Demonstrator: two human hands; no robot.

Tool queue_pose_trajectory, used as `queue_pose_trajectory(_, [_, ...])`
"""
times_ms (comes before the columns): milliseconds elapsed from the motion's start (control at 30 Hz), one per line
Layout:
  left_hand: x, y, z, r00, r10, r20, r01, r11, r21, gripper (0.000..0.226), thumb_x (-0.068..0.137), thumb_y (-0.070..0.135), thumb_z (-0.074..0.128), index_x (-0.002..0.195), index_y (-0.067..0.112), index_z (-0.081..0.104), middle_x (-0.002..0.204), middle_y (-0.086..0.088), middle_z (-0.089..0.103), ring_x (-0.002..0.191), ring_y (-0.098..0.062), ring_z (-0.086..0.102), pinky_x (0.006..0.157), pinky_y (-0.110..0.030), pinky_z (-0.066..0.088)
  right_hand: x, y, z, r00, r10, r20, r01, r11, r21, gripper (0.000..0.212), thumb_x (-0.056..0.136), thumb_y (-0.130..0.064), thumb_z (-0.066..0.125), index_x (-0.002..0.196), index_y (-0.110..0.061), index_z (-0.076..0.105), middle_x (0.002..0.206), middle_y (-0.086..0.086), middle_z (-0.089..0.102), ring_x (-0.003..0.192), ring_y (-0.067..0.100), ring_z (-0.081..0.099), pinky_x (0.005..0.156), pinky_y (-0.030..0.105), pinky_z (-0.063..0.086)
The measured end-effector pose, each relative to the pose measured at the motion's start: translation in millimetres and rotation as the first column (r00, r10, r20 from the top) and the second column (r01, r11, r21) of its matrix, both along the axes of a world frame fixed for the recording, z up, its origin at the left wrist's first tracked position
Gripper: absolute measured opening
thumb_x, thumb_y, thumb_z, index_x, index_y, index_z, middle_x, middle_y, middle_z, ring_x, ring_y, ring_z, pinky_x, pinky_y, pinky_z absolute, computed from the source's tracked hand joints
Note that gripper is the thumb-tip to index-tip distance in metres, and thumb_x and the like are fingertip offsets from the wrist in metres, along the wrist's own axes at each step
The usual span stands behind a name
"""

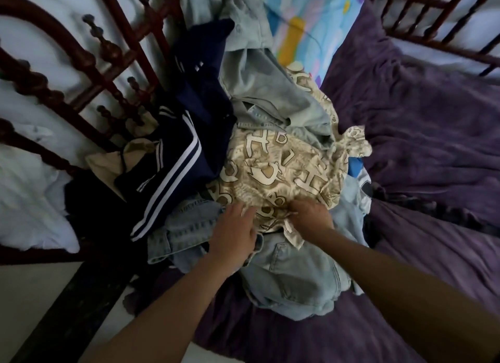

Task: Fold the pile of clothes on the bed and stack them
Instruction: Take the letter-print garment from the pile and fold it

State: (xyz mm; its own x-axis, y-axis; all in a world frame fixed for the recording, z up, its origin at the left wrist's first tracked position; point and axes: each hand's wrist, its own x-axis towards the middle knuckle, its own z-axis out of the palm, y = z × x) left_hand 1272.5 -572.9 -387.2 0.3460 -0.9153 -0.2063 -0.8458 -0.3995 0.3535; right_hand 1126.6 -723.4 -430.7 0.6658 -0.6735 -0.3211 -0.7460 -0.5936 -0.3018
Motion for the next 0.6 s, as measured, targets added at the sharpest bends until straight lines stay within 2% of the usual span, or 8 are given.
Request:
queue_pose_trajectory(67, [2, -16, 5, 0.997, -0.035, 0.064, 0.032, 0.998, 0.049, 0.064, 0.086, 0.041, 0.062, 0.141, 0.029, 0.031, 0.141, -0.003, 0.033, 0.130, -0.024, 0.033, 0.103, -0.038, 0.037, -15, -13, 24, 0.979, -0.176, 0.107, 0.150, 0.965, 0.216, 0.013, 0.092, -0.029, 0.060, 0.099, -0.021, 0.067, 0.089, -0.003, 0.066, 0.084, 0.016, 0.062, 0.073, 0.030, 0.049])
queue_pose_trajectory(133, [0, -33, 11, 0.994, -0.048, 0.100, 0.037, 0.993, 0.111, 0.080, 0.080, 0.051, 0.065, 0.144, 0.029, 0.023, 0.145, -0.006, 0.026, 0.135, -0.028, 0.028, 0.108, -0.043, 0.034, -39, -31, 57, 0.913, -0.344, 0.218, 0.244, 0.890, 0.384, 0.010, 0.089, -0.022, 0.065, 0.083, -0.014, 0.067, 0.072, -0.004, 0.059, 0.067, 0.010, 0.054, 0.062, 0.026, 0.041])
queue_pose_trajectory(200, [-4, -51, 18, 0.989, -0.036, 0.143, 0.022, 0.995, 0.099, 0.071, 0.083, 0.046, 0.063, 0.142, 0.029, 0.029, 0.141, -0.007, 0.031, 0.132, -0.028, 0.031, 0.105, -0.043, 0.034, -64, -43, 90, 0.854, -0.439, 0.279, 0.267, 0.830, 0.490, 0.018, 0.089, -0.013, 0.063, 0.071, -0.010, 0.063, 0.060, -0.008, 0.052, 0.054, 0.002, 0.044, 0.054, 0.019, 0.036])
queue_pose_trajectory(267, [-8, -68, 30, 0.990, -0.018, 0.139, 0.010, 0.999, 0.053, 0.053, 0.086, 0.034, 0.061, 0.135, 0.027, 0.043, 0.132, -0.005, 0.045, 0.124, -0.026, 0.041, 0.101, -0.042, 0.036, -80, -46, 116, 0.846, -0.437, 0.305, 0.240, 0.823, 0.515, 0.027, 0.089, -0.006, 0.058, 0.062, -0.010, 0.056, 0.052, -0.013, 0.045, 0.048, -0.002, 0.038, 0.049, 0.015, 0.032])
queue_pose_trajectory(367, [-8, -76, 54, 1.000, 0.001, -0.028, -0.002, 1.000, -0.028, 0.045, 0.084, 0.016, 0.062, 0.128, 0.023, 0.056, 0.116, -0.005, 0.060, 0.107, -0.026, 0.057, 0.091, -0.041, 0.047, -93, -40, 138, 0.805, -0.453, 0.382, 0.205, 0.818, 0.538, 0.034, 0.091, -0.005, 0.055, 0.058, -0.010, 0.051, 0.052, -0.012, 0.042, 0.050, 0.001, 0.037, 0.050, 0.020, 0.031])
queue_pose_trajectory(433, [-4, -65, 71, 0.986, 0.021, -0.163, -0.038, 0.994, -0.103, 0.038, 0.081, 0.007, 0.061, 0.118, 0.015, 0.061, 0.106, -0.006, 0.065, 0.099, -0.026, 0.062, 0.081, -0.039, 0.052, -99, -39, 151, 0.703, -0.539, 0.464, 0.203, 0.777, 0.595, 0.035, 0.093, -0.010, 0.057, 0.058, -0.007, 0.053, 0.055, -0.005, 0.043, 0.052, 0.005, 0.039, 0.050, 0.022, 0.033])
queue_pose_trajectory(500, [-4, -49, 88, 0.972, -0.002, -0.234, -0.031, 0.990, -0.136, 0.028, 0.082, 0.009, 0.061, 0.110, 0.012, 0.063, 0.101, -0.005, 0.068, 0.094, -0.022, 0.064, 0.076, -0.038, 0.053, -105, -40, 172, 0.620, -0.603, 0.502, 0.164, 0.725, 0.669, 0.035, 0.093, -0.013, 0.059, 0.059, -0.004, 0.059, 0.054, 0.000, 0.047, 0.049, 0.007, 0.043, 0.045, 0.022, 0.036])
queue_pose_trajectory(600, [-13, -34, 119, 0.951, -0.096, -0.293, 0.048, 0.984, -0.169, 0.038, 0.081, 0.024, 0.073, 0.117, 0.014, 0.065, 0.108, -0.002, 0.068, 0.097, -0.016, 0.064, 0.081, -0.034, 0.053, -109, -43, 212, 0.605, -0.578, 0.548, 0.080, 0.729, 0.680, 0.039, 0.092, -0.013, 0.060, 0.054, -0.015, 0.063, 0.049, 0.000, 0.053, 0.042, 0.010, 0.049, 0.040, 0.018, 0.039])
